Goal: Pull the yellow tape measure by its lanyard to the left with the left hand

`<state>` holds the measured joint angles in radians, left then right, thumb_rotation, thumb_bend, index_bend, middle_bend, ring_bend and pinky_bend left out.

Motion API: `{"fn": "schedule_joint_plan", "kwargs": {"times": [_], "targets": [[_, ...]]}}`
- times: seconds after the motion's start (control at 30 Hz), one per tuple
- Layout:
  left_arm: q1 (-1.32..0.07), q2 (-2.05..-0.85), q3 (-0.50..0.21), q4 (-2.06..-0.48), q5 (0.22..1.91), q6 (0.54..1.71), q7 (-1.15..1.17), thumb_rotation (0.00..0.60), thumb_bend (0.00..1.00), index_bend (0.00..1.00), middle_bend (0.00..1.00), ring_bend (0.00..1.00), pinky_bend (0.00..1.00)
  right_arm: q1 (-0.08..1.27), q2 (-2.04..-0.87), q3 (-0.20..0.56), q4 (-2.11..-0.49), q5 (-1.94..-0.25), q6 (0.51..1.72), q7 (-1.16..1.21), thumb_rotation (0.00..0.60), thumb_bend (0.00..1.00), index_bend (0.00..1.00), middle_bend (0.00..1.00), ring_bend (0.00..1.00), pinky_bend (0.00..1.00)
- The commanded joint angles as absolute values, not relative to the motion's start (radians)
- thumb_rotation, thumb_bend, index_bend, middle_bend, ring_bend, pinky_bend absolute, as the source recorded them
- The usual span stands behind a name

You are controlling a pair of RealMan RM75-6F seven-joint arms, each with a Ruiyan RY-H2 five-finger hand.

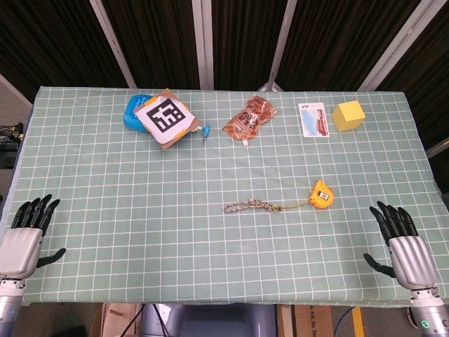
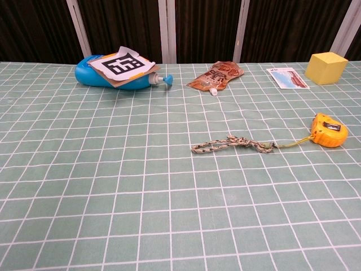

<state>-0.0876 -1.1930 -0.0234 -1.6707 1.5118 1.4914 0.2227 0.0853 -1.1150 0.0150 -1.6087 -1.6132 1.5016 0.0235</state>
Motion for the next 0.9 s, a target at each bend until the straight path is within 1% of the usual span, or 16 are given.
{"fn": "schedule_joint_plan", "kwargs": {"times": [0.03,0.37,0.57,0.7,0.8,0.9], "targets": [[-0.088,-1.193,-0.024,-1.671,1.512,1.491,0.223,0.600,0.00,0.00,0.00,0.00,0.00,0.085,-1.115,0.015,-1.609,-1.613,1.501,0.024,0.600,0.22,0.00,0.00,0.00,0.00],[-0.089,-1.191,-0.021,-1.670,1.518,1.489,0.222,0.600,0.00,0.00,0.00,0.00,0.00,0.084,-1.115,0.014,-1.610,-1.617,1.504,0.021,0.600,0.22,0.00,0.00,0.00,0.00],[-0.125,-1.185,-0.024,-1.667,1.539,1.448,0.230,0.600,0.00,0.00,0.00,0.00,0.00,0.086,-1.116,0.017,-1.612,-1.606,1.497,0.026,0.600,0.22,0.00,0.00,0.00,0.00],[-0.173,-1.171,-0.045,-1.681,1.555,1.406,0.247,0.600,0.00,0.00,0.00,0.00,0.00,0.086,-1.115,0.016,-1.612,-1.609,1.498,0.028,0.600,0.22,0.00,0.00,0.00,0.00],[-0.227,-1.160,-0.070,-1.701,1.556,1.349,0.267,0.600,0.04,0.05,0.00,0.00,0.00,0.087,-1.115,0.017,-1.614,-1.603,1.493,0.032,0.600,0.22,0.00,0.00,0.00,0.00],[-0.290,-1.159,-0.098,-1.714,1.552,1.281,0.281,0.600,0.09,0.16,0.00,0.00,0.00,0.088,-1.115,0.019,-1.617,-1.597,1.489,0.033,0.600,0.22,0.00,0.00,0.00,0.00]]}}
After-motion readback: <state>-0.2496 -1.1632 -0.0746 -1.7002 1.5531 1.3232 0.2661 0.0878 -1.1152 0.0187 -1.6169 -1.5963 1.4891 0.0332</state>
